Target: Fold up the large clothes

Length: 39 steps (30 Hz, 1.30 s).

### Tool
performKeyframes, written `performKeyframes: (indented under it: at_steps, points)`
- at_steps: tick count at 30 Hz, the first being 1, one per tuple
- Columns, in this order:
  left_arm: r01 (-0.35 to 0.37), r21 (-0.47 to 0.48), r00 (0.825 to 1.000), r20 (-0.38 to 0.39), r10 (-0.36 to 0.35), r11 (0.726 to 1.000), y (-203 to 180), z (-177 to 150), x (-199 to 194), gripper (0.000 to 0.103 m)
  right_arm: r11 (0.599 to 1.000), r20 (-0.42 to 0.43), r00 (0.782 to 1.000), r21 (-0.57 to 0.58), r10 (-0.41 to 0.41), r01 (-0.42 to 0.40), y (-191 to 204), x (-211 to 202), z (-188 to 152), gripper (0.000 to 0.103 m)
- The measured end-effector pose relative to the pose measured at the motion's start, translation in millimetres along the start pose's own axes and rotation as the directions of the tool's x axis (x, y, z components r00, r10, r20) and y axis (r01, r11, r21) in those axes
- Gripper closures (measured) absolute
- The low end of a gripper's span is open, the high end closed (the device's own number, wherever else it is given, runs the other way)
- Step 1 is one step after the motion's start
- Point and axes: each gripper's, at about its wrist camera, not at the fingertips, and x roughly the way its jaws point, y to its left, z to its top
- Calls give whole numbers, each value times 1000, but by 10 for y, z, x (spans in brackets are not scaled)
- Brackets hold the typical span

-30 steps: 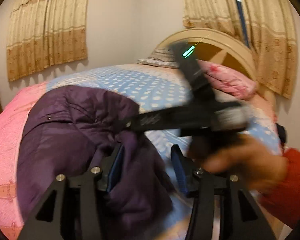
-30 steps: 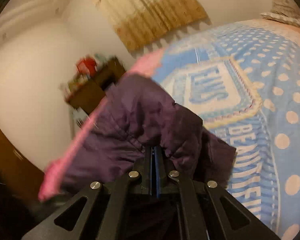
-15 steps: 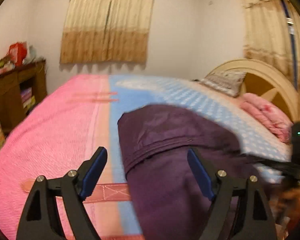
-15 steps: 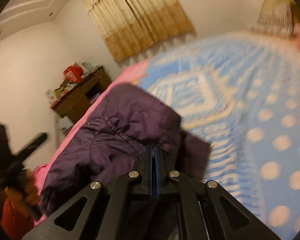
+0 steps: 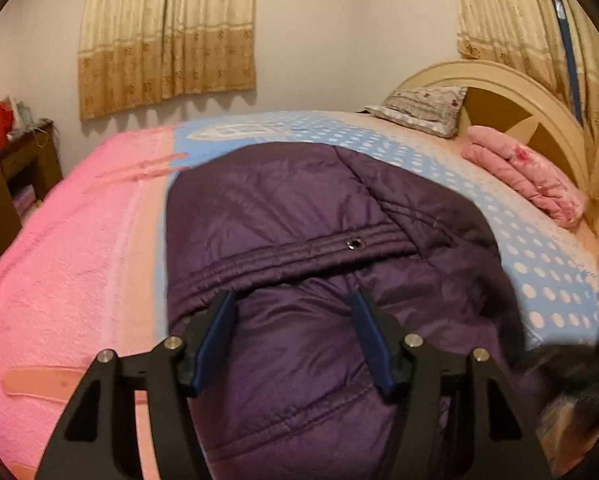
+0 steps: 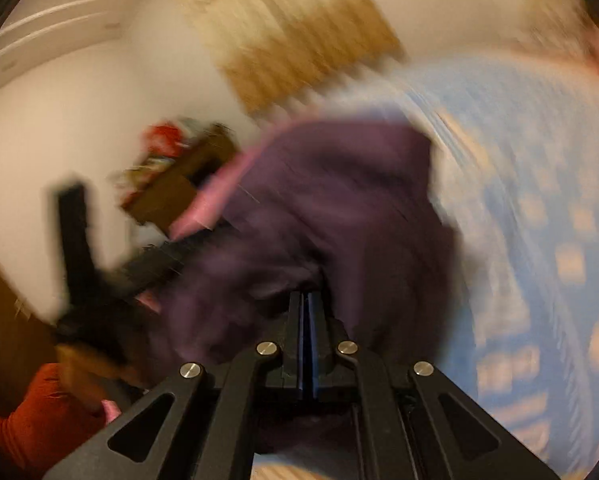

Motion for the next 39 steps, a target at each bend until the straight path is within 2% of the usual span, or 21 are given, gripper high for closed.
performKeyframes:
  at_steps: [2,4,9,10,14,17,20,23,24,26,30,33,39]
  points:
    - [-40,63,999,30,38,997,-185,-49,9,40,991,19,998,121,63,-65,-247,32,-178,103]
    - [-64,109,997,44,60,992,-307,-84,93,32,980,24,996,180,83,-86,-350,28,-237,103]
    - [-32,70,999,28,30,997,-109,-109,99,32,1000,-74,997,16,-10,11,-104,-78,-39,103]
    - [-31,68,999,27,29,997,-74,-105,90,32,999,-67,997,-8,-35,35,-46,-166,59,101]
    - [-53,78,998,29,51,996,-127,-88,106,31,990,113,992,-126,-46,61,270,-461,563,101]
    - [-65,78,998,23,63,995,-164,-96,119,31,981,100,994,-178,-54,71,400,-125,1001,101]
    - [-70,73,997,20,69,995,-188,-104,136,31,977,51,990,-160,-133,139,268,466,1241,101]
    - [-73,72,997,20,72,995,-199,-102,151,31,982,-75,985,-119,-158,148,13,1026,1167,101]
    - [-76,75,997,17,75,994,-210,-99,164,31,983,-82,984,-114,-155,146,-44,1106,1129,102]
    - [-77,73,997,16,76,994,-219,-93,186,31,984,-80,985,-104,-155,146,-133,1140,1169,102]
    - [-97,54,995,22,96,994,-234,-65,230,31,972,-130,968,-130,-212,196,-191,1411,1275,103]
    - [-102,42,995,16,101,994,-231,-53,264,30,975,-167,962,-97,-214,200,-313,1599,1349,103]
    - [-81,19,995,53,80,997,-180,-164,148,29,971,-146,962,-107,-230,216,-284,1502,1294,103]
